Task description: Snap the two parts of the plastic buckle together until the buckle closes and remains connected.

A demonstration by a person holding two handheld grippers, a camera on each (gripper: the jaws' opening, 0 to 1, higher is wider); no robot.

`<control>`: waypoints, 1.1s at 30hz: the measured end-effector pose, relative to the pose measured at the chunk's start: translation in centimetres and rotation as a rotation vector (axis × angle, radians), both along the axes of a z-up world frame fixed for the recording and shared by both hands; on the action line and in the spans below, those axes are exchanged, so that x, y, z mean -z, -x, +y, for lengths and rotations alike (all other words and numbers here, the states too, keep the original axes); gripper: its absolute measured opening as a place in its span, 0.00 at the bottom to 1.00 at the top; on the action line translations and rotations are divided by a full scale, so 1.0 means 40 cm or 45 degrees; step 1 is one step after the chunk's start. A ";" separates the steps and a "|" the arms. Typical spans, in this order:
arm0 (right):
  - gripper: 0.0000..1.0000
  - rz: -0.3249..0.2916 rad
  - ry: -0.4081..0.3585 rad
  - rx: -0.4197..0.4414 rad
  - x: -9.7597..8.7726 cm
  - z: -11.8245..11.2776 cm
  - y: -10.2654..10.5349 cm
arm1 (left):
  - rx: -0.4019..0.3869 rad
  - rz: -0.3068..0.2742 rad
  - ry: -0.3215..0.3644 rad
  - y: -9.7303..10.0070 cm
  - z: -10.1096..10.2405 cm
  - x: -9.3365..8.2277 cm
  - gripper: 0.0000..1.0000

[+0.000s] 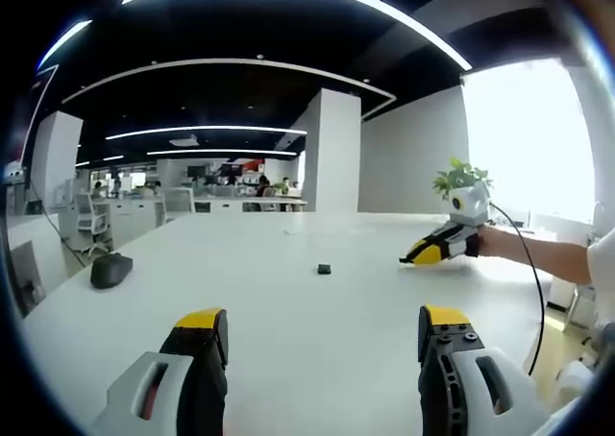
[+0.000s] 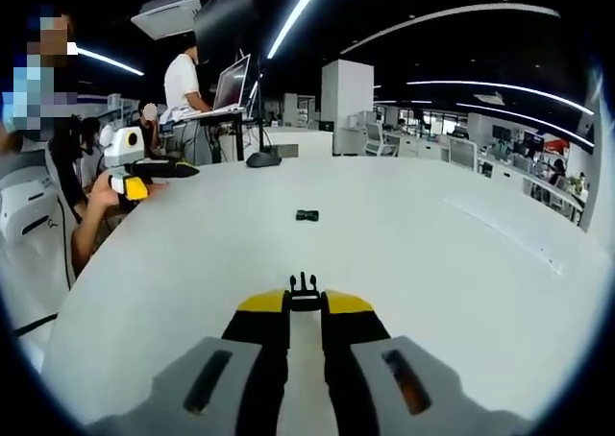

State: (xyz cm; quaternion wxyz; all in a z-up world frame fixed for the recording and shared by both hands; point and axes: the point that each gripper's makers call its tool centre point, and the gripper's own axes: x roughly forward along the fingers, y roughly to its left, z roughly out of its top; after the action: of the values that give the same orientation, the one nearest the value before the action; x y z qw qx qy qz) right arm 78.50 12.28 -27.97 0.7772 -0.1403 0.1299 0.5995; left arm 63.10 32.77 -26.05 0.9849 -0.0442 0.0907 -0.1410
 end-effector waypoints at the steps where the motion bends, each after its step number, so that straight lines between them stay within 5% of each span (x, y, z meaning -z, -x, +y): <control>1: 0.11 -0.002 -0.005 -0.001 -0.003 0.000 0.003 | 0.002 0.001 -0.001 0.000 -0.001 0.000 0.83; 18: 0.11 0.009 -0.038 -0.082 -0.008 0.010 0.060 | 0.066 0.009 -0.012 -0.011 -0.029 -0.003 0.83; 33: 0.11 0.015 -0.047 -0.037 -0.021 0.002 0.056 | 0.120 0.029 0.006 -0.062 -0.048 -0.004 0.81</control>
State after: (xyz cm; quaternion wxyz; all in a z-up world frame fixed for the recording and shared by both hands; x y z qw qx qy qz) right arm 76.26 12.36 -27.14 0.7700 -0.1243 0.1211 0.6140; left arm 65.59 30.85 -25.90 0.9759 -0.0439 0.1037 -0.1870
